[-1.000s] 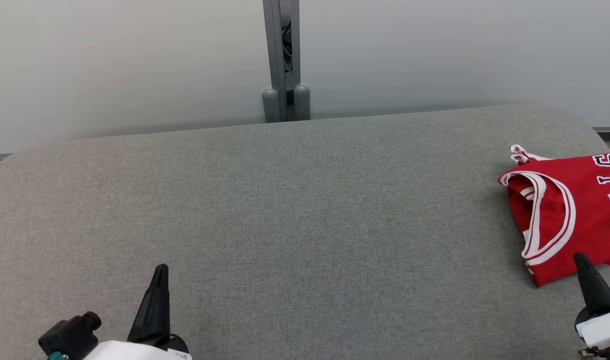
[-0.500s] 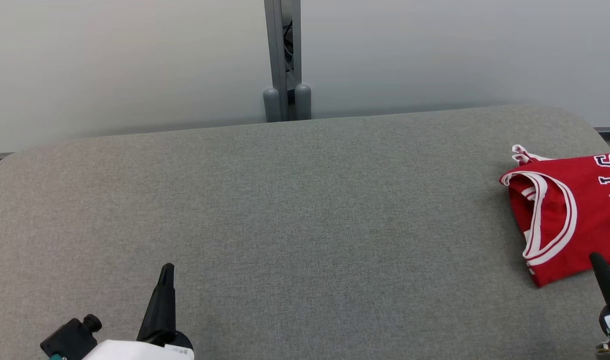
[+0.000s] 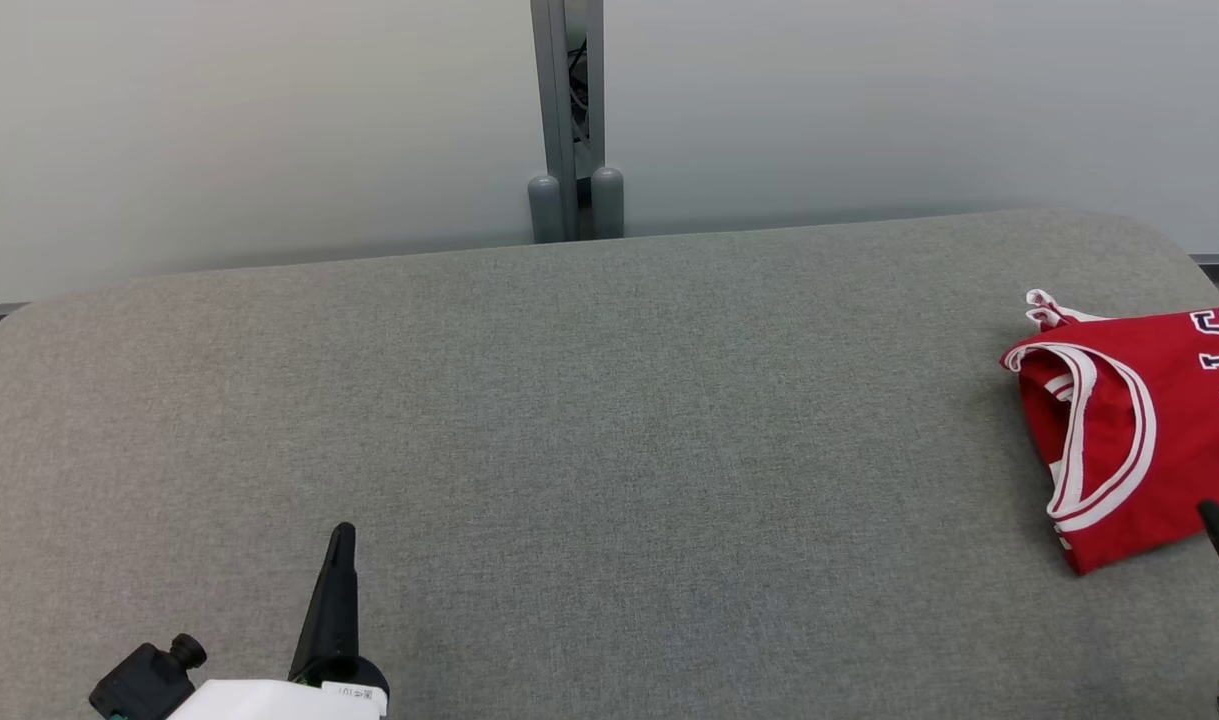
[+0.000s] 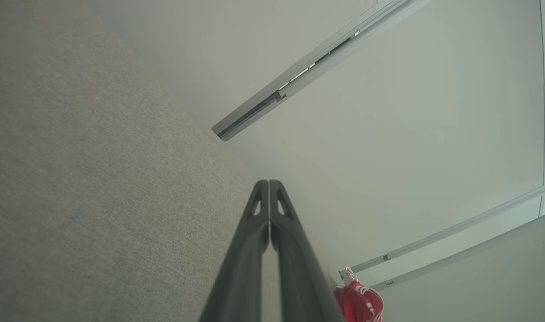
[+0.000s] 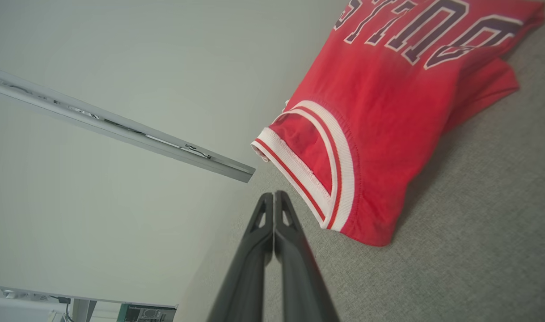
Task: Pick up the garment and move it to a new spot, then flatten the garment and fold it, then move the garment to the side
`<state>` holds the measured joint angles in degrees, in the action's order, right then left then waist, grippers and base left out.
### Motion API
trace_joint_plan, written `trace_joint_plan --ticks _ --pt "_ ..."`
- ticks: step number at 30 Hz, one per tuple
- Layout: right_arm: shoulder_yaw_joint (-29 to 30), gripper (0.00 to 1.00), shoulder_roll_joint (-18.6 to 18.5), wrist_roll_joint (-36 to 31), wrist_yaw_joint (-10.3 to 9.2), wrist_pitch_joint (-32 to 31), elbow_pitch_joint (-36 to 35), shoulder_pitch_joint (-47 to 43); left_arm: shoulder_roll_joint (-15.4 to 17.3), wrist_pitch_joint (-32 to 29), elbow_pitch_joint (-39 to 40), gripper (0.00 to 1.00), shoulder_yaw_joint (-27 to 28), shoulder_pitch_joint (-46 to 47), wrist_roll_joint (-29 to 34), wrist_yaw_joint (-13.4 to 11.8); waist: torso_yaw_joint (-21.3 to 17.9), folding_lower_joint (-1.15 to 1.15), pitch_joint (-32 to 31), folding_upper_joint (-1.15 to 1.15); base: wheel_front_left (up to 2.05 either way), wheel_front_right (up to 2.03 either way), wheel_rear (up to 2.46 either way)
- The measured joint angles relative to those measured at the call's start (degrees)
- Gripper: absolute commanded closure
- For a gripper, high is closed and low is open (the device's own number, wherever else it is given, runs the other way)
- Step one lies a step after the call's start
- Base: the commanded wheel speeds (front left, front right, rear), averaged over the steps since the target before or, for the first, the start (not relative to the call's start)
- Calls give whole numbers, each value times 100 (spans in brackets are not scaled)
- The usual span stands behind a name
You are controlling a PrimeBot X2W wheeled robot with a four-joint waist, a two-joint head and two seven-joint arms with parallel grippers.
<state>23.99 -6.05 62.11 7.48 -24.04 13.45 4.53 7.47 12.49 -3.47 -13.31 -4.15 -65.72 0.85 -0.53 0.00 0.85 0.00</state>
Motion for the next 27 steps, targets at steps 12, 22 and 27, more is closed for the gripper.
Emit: trace_joint_plan --ticks 12,22,27 --pt "318 100 -44 636 -1 -377 225 211 -112 66 -74 100 -29 94 -630 163 13 0 7 0 0 0 0" --pt "538 100 -93 1116 -1 -651 410 338 -196 113 -119 100 -47 114 -1092 269 24 0 12 0 0 0 0" --pt "650 100 -107 1350 -1 -779 487 408 -246 122 -144 100 -54 137 -1324 316 29 0 15 0 0 0 0"
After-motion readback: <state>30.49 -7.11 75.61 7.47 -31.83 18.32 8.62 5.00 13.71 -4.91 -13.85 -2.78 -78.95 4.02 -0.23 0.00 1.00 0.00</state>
